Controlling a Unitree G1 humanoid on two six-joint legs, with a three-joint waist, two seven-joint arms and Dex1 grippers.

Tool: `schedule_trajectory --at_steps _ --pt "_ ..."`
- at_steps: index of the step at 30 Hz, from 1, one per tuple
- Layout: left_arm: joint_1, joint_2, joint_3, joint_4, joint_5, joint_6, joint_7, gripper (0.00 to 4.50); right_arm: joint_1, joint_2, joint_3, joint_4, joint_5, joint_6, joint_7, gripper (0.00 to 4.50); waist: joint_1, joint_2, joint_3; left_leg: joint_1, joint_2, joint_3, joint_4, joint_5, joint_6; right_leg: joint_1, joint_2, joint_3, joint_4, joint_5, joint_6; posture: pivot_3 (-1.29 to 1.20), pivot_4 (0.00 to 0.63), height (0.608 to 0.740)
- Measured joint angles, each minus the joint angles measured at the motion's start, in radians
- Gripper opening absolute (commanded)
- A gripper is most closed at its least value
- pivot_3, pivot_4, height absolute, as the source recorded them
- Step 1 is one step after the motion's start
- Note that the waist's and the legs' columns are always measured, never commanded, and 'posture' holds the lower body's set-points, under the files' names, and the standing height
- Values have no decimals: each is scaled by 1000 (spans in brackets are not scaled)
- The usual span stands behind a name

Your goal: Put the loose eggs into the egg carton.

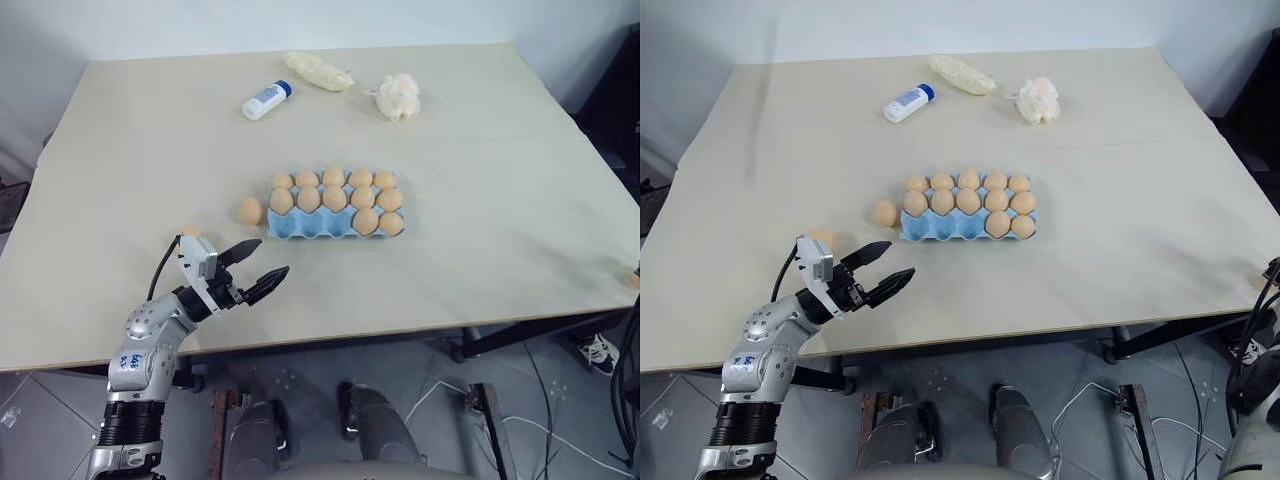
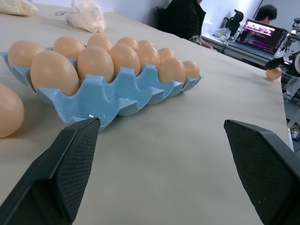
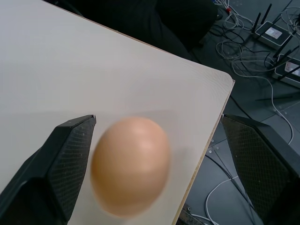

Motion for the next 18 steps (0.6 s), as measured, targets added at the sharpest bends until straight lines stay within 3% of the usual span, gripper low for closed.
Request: schedule_trajectory --at_steps 4,11,13,18 --pt "0 0 1 0 0 0 2 4500 -12 0 17 5 -2 1 1 4484 1 0 0 0 0 0 0 0 0 0 0 0 0 0 0 0 150 740" --pt "2 3 4 -1 0 0 15 4500 -20 0 19 22 0 51 -28 2141 2 0 0 0 0 0 0 0 0 0 0 0 -1 0 0 0 150 740" --pt "6 4 7 -3 0 0 19 4500 -24 0 18 22 1 60 -34 1718 1 0 0 0 0 0 0 0 0 0 0 0 -1 0 0 0 150 740" --pt "14 4 10 -11 0 0 26 4500 -28 0 18 22 8 67 -34 1628 1 0 0 0 0 0 0 0 0 0 0 0 -1 0 0 0 150 740"
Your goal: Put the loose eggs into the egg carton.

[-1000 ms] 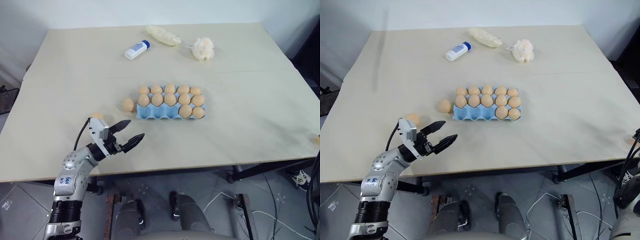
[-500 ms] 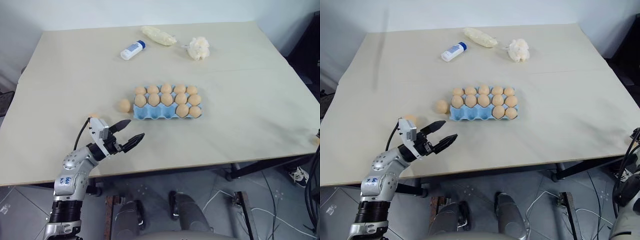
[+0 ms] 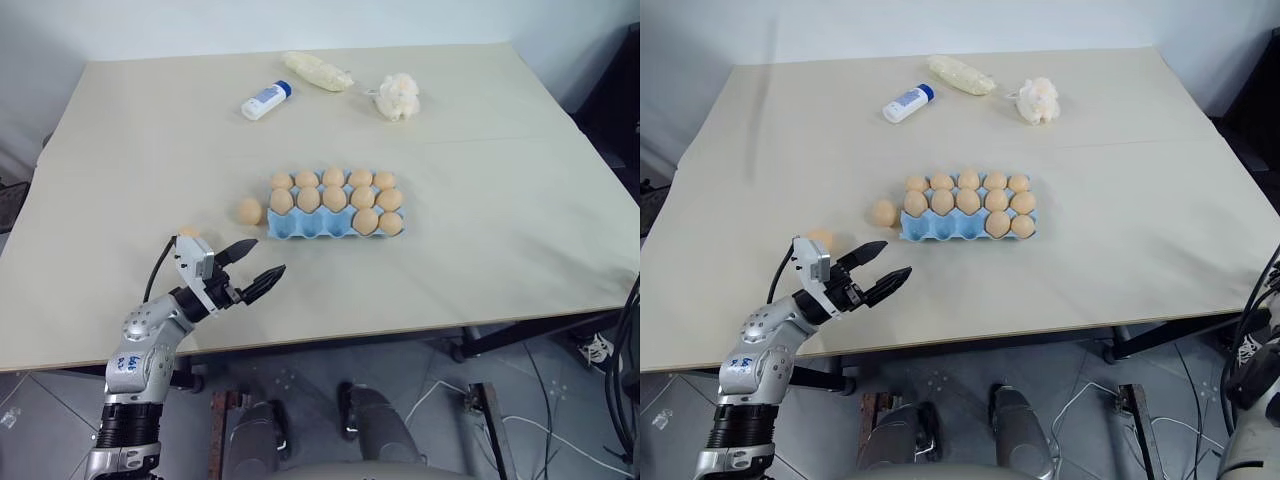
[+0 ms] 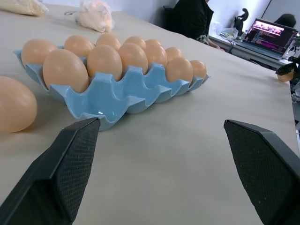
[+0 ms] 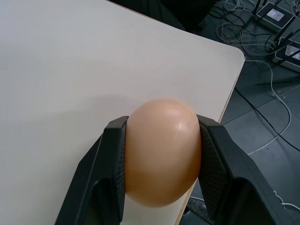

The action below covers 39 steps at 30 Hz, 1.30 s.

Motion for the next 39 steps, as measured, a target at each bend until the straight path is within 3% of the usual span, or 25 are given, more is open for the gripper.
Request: schedule_trajectory --at_steps 13,18,26,32,39 --pt "-1 2 1 0 0 -3 6 4500 -89 0 2 -75 36 78 81 1615 -1 0 0 0 1 2 0 0 0 0 0 1 0 0 0 0 150 740" --pt "-33 14 2 19 0 -14 -18 4500 -81 33 42 -445 114 314 205 1615 4 1 0 0 5 1 -1 0 0 -1 0 0 1 4 6 0 150 740" --pt "-132 46 -2 128 2 -47 -85 4500 91 233 125 -1011 270 628 260 1615 10 2 0 -1 9 3 -1 1 3 -4 0 -1 6 3 3 0 150 740" --pt "-192 79 -10 200 13 -69 -156 4500 124 297 281 -1299 302 674 344 1614 7 2 0 0 11 3 -1 -1 3 -4 -1 -3 6 1 1 0 150 740" --pt "-230 112 -14 240 20 -77 -222 4500 130 370 505 -1463 296 646 465 1614 11 2 0 -1 13 3 -1 -3 2 -5 0 -6 8 0 -2 0 150 740"
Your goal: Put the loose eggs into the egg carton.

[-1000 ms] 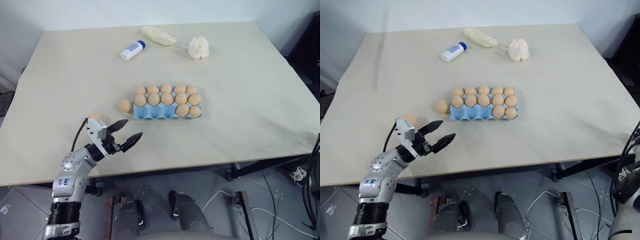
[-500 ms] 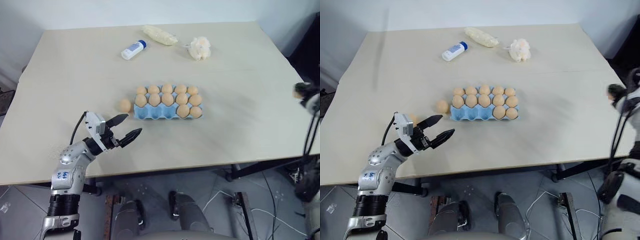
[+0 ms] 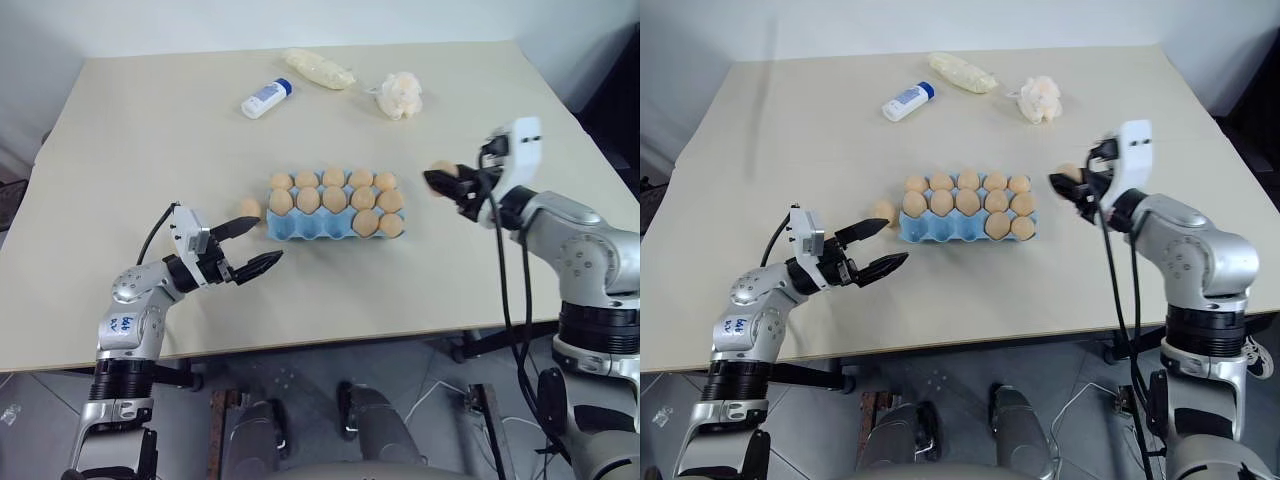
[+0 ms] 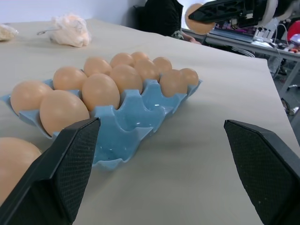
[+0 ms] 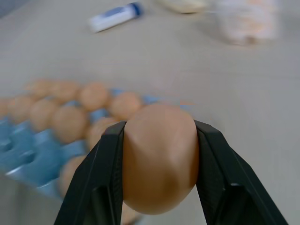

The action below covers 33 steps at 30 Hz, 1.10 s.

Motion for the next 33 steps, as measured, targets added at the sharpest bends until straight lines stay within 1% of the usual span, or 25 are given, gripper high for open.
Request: schedule_trajectory --at_steps 3,6,12,18,23,30,33 --pt "-6 9 0 7 0 0 -17 4500 -4 47 79 -21 -23 -34 31 1614 0 0 0 0 1 0 0 -1 0 0 0 -2 0 0 0 0 150 740" --pt "-9 16 2 9 0 0 -26 4500 -15 92 137 -15 -53 -66 44 1614 1 0 0 -1 1 0 0 -1 0 -1 0 -9 0 0 -1 0 150 740" --pt "-9 42 3 8 1 0 -35 4500 -90 186 276 67 -152 -172 96 1614 -2 0 0 0 2 0 1 -1 -1 -1 0 -11 3 -1 -3 0 150 740" --pt "-3 67 6 7 1 0 -38 4500 -122 255 336 179 -242 -252 127 1614 -1 0 0 0 2 0 1 -2 -2 -1 -1 -11 3 -2 -3 0 150 740" --pt "16 78 15 1 0 0 -32 4500 -123 265 358 245 -299 -301 154 1614 -1 0 0 -1 2 0 1 -2 -2 -2 -1 -11 3 -2 -3 0 150 740" --pt "27 83 24 -8 0 0 -24 4500 -121 264 357 262 -341 -323 188 1614 -3 0 0 0 3 0 1 -2 -3 -2 0 -11 4 -2 -4 0 150 740" --pt "28 83 24 -16 0 0 -21 4500 -115 260 358 262 -363 -333 213 2589 -3 0 0 0 3 0 1 -2 -3 -2 0 -11 4 -2 -4 0 150 740"
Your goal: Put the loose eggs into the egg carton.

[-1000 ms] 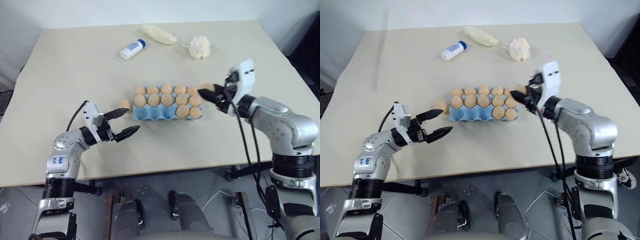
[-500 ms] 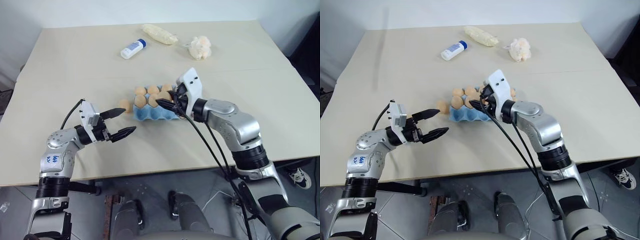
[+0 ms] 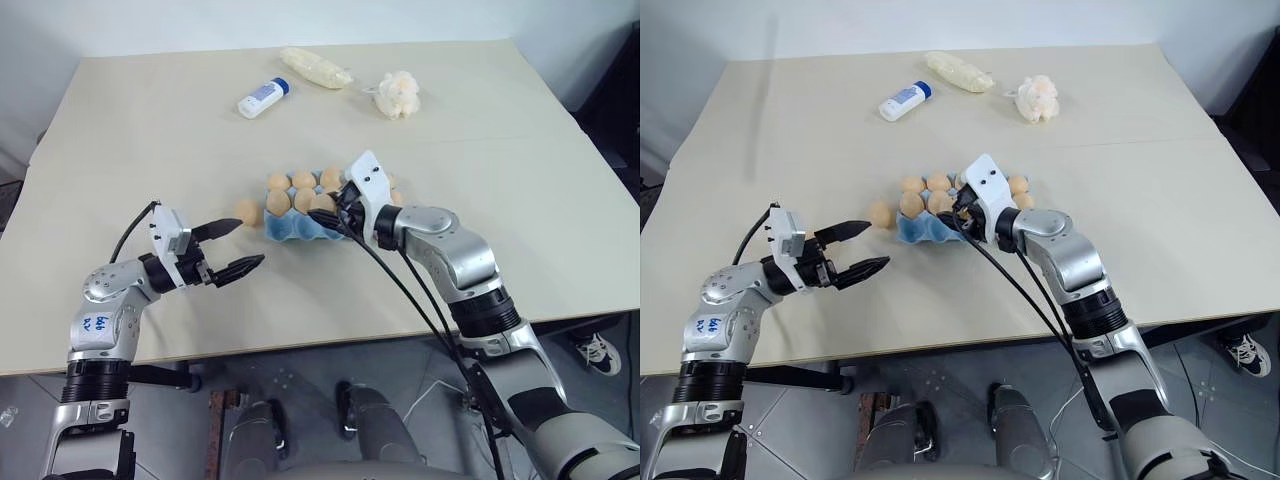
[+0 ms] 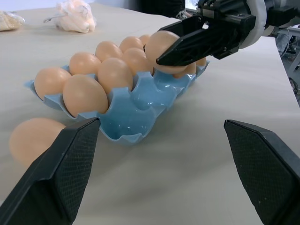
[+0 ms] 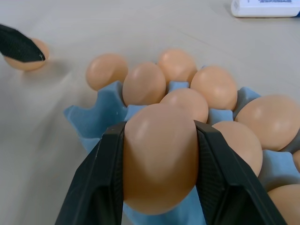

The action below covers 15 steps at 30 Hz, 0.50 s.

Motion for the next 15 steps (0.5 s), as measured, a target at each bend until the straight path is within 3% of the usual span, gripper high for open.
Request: schedule_trajectory --at_steps 5,12,15 --pt "0 0 0 -9 0 -1 4 4500 10 -15 4 -7 -20 -12 41 4362 0 0 0 0 0 0 0 0 0 0 0 0 0 0 0 0 150 740" --pt "0 0 3 -9 0 -4 10 4500 17 -22 4 -38 -30 -12 68 4479 -1 0 0 0 0 0 0 -1 -2 0 0 0 0 0 0 0 150 740" --pt "0 0 10 -14 0 -5 24 4500 38 -80 -2 -82 -18 -11 126 4479 2 0 0 0 0 0 0 -2 -3 0 0 0 0 0 0 0 150 740"
